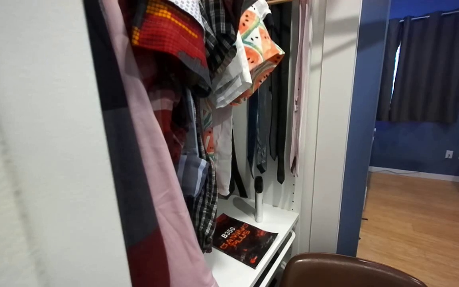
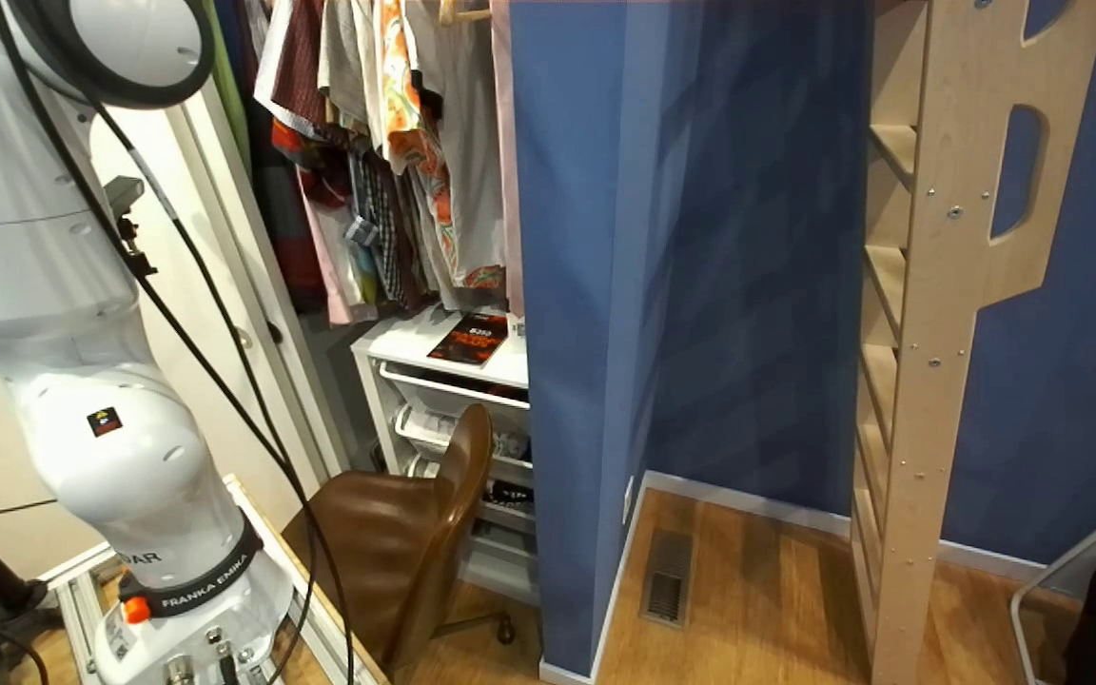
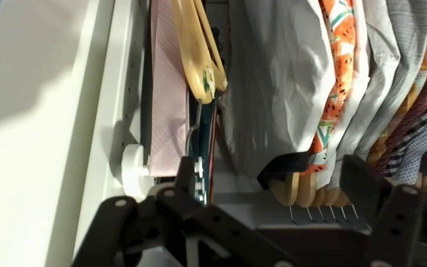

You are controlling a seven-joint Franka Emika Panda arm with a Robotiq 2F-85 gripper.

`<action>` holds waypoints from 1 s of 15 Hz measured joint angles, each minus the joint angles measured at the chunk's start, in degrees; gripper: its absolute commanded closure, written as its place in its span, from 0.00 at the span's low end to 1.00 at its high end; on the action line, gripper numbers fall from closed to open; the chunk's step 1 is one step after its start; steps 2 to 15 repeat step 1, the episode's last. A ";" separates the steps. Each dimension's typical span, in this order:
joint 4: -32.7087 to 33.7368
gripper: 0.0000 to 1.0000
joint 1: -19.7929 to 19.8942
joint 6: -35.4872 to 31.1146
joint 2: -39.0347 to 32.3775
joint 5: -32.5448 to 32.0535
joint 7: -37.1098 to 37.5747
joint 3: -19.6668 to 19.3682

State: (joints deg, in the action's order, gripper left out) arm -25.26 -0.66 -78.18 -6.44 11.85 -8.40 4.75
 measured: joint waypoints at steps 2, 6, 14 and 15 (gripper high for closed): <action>-0.14 0.00 -0.01 0.36 -0.12 0.00 0.00 0.00; -0.14 0.00 -0.01 0.36 -0.12 0.00 0.00 0.00; -0.14 0.00 -0.01 0.36 -0.12 0.00 0.00 0.00; -0.14 0.00 -0.01 0.36 -0.12 0.00 0.00 0.00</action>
